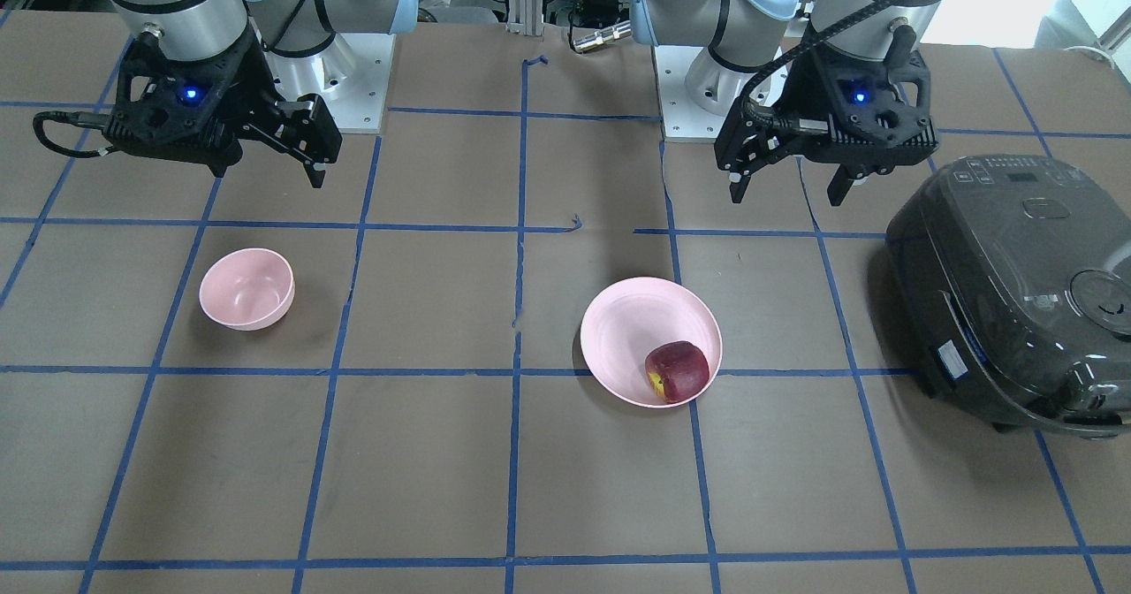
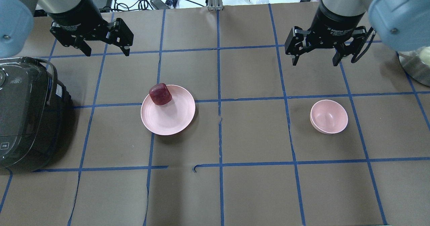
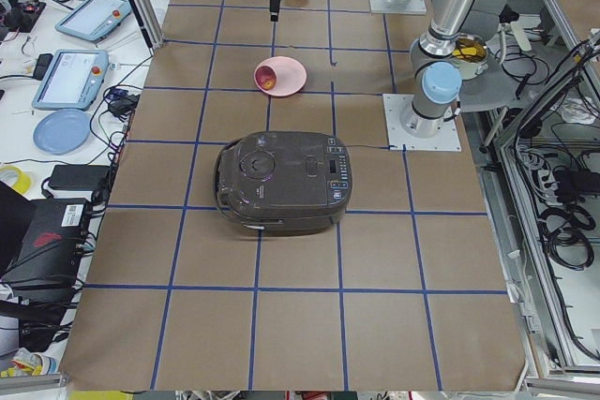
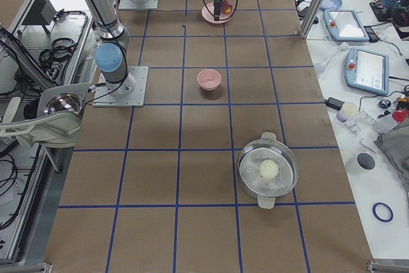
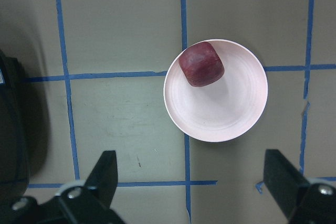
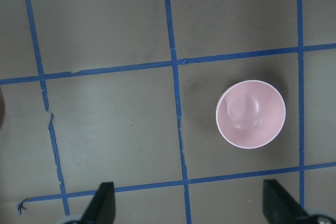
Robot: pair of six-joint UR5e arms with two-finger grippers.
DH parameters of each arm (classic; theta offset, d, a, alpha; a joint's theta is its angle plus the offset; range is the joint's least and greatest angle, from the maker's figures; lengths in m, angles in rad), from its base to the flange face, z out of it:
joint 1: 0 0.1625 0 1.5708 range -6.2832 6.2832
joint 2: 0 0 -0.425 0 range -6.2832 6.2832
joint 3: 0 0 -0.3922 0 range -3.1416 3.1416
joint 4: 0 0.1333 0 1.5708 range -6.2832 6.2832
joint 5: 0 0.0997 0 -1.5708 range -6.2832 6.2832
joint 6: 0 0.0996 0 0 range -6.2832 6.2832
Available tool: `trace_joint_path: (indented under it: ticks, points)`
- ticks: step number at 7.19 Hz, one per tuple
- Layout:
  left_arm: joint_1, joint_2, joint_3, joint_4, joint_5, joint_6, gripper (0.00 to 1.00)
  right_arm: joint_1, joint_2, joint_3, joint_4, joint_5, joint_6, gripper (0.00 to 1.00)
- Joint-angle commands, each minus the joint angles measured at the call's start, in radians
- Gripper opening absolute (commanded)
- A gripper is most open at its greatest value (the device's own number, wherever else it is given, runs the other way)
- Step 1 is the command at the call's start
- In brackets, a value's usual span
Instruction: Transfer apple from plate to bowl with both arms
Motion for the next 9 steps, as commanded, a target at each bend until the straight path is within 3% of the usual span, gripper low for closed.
trace_joint_path:
  ticks: [1, 9]
  points:
    - [0.001, -0.001, 0.0, 0.0, -0.002, 0.0, 1.0, 0.001, -0.002, 0.001, -0.001, -0.05, 0.011, 1.0]
    - [-0.001, -0.009, 0.0, 0.002, -0.005, -0.002, 1.0, 0.0, -0.001, 0.0, -0.001, -0.037, 0.009, 1.0]
